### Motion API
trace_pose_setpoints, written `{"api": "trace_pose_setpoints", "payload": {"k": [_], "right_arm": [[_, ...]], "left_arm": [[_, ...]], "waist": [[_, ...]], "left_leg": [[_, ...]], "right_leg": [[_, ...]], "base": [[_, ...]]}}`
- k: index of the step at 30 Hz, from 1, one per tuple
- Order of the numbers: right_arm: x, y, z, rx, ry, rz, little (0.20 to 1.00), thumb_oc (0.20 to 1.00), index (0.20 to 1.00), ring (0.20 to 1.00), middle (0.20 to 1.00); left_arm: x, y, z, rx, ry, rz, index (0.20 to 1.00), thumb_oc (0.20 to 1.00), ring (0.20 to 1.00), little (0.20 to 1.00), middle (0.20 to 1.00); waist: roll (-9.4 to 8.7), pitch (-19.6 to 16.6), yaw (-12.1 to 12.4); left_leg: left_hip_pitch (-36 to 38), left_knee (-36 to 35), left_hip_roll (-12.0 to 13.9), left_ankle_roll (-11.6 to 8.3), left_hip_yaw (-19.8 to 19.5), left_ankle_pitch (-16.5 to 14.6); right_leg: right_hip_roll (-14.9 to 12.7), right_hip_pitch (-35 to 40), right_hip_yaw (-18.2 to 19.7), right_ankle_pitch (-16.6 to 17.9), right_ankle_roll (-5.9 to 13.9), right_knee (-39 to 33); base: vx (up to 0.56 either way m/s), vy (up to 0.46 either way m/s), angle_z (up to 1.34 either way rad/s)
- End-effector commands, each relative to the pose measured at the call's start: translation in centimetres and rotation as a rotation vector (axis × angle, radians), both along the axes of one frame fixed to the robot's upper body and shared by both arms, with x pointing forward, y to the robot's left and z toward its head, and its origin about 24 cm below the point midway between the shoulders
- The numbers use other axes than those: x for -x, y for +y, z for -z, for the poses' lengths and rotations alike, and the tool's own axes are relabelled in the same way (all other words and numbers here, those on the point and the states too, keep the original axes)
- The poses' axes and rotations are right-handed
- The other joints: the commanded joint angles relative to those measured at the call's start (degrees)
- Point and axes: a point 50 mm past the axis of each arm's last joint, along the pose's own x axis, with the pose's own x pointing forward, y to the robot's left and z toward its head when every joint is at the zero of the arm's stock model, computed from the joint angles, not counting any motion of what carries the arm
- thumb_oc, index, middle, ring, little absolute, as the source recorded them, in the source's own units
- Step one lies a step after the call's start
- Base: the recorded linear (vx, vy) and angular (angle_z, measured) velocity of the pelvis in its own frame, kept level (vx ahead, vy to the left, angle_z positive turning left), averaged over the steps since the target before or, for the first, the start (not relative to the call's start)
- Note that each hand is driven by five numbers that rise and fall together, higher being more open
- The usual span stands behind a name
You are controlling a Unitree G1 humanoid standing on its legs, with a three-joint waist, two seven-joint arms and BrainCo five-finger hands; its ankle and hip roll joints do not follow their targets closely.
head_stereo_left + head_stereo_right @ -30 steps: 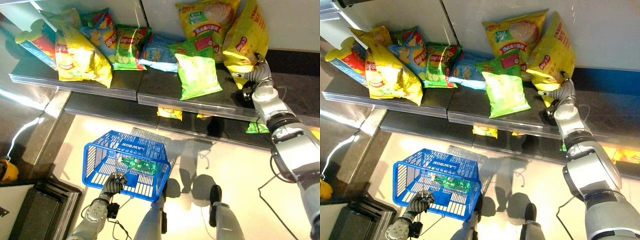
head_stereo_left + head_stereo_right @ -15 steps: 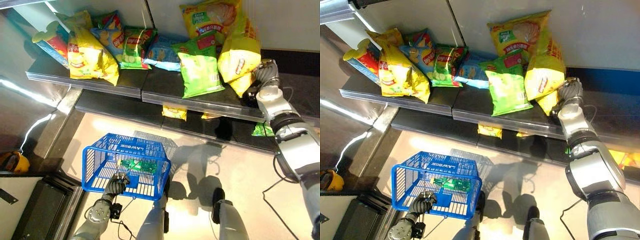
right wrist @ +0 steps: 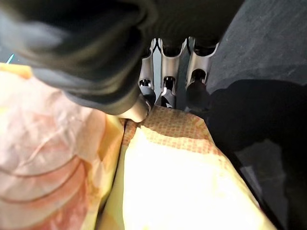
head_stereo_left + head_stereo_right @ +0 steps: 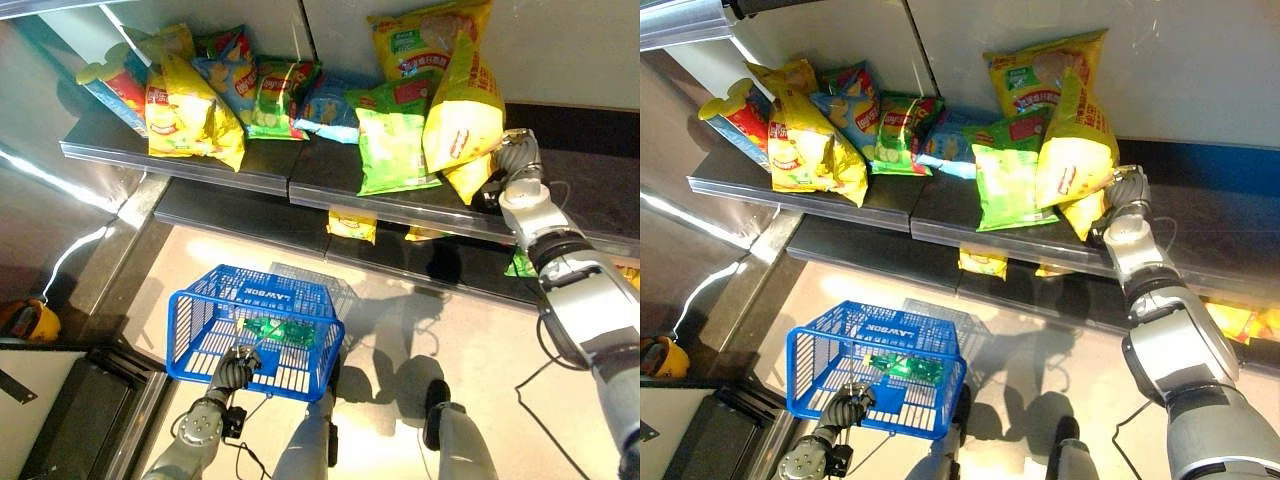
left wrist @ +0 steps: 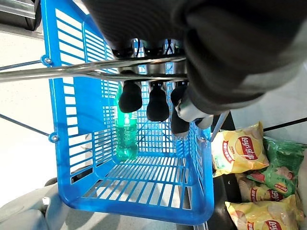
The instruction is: Pick up the snacks into the basket
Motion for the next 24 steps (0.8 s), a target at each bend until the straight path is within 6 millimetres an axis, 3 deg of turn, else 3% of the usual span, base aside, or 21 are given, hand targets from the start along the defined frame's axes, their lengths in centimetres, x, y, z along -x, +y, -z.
{"api": "trace_pose_setpoints", "payload": {"k": [1,7,24], "right_arm": [[0.4,1.0,-2.3,0.024,-0.115,-0.069,0.2,0.2,0.2,0.2,0.2],[2.5,4.0,-4.3,0.008,-0.328,-0.278,0.2,0.2,0.2,0.2,0.2],[7.3,3.5,-4.5,0.051,-0.489,-0.436,0.2,0.2,0.2,0.2,0.2]], "left_arm": [[0.5,1.3,-0.4,-0.048,-0.026,-0.005,0.2,0.2,0.2,0.2,0.2],[1.1,2.7,-0.3,-0.069,-0.006,-0.046,0.2,0.2,0.2,0.2,0.2],[2.5,4.6,0.5,-0.103,0.049,-0.103,0.2,0.2,0.2,0.2,0.2]], "waist": [[-4.05,0.98,0.26],[-6.57,0.04,-1.55],[-9.54,-1.69,-4.27]], "left_leg": [[1.97,2.84,-1.32,0.7,2.6,-6.44],[3.49,2.17,-0.2,0.4,3.86,-6.81],[6.51,2.65,0.71,0.8,6.49,-8.48]], "right_leg": [[0.02,6.1,3.54,5.19,6.47,-13.4],[1.08,7.91,4.01,6.56,6.7,-16.54],[1.89,10.48,6.34,8.19,7.16,-19.95]], "base": [[0.01,0.0,-0.07],[0.01,0.01,-0.04],[0.02,0.02,-0.13]]}}
